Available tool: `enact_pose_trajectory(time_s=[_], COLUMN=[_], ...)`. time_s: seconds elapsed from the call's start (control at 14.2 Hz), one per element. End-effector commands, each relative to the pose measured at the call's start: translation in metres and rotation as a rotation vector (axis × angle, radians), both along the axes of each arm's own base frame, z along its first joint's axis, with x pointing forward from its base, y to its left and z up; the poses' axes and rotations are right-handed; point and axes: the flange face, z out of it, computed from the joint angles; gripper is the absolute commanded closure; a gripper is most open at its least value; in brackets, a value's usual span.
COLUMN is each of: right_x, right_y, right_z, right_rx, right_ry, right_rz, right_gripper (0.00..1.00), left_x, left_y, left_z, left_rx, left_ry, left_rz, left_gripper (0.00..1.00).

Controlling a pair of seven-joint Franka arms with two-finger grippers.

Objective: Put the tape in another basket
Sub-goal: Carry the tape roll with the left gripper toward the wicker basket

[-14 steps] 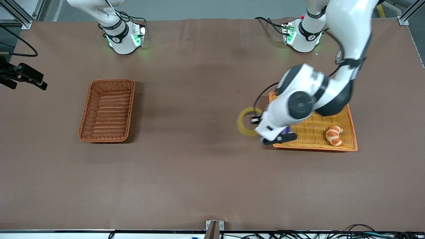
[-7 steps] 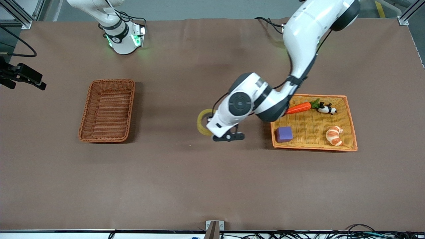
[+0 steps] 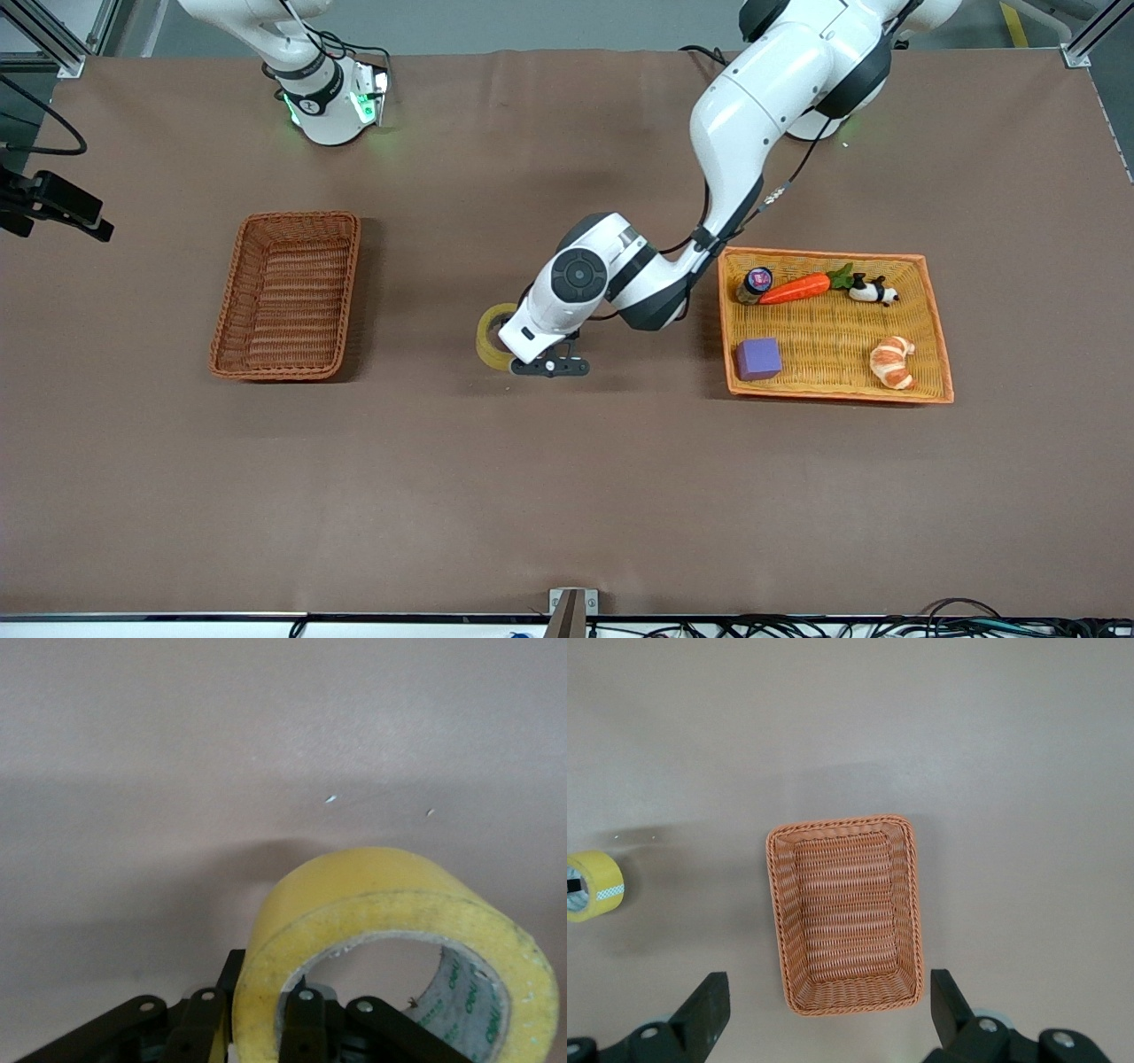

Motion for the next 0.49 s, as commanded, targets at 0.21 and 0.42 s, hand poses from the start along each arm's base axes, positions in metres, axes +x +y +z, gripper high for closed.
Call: enact_pose_trajectory(time_s=[0.21, 0.42], right_x=[-0.005, -0.004], right_y=[-0.001, 0.0], right_z=[-0.005, -0.006], right_rx=[0.007, 0.007], right_ry=[0.006, 0.004], right_rz=[-0.013, -0.009], right_gripper=[0.0, 0.0], left_x=[-0.004, 0.0], left_y=[-0.014, -0.013], left_z=[-0.017, 0.014], left_rx=[0.012, -0.002], left_ry=[-0.111, -0.127], left_rz=[0.025, 0.03], left_gripper=[0.44, 0.24])
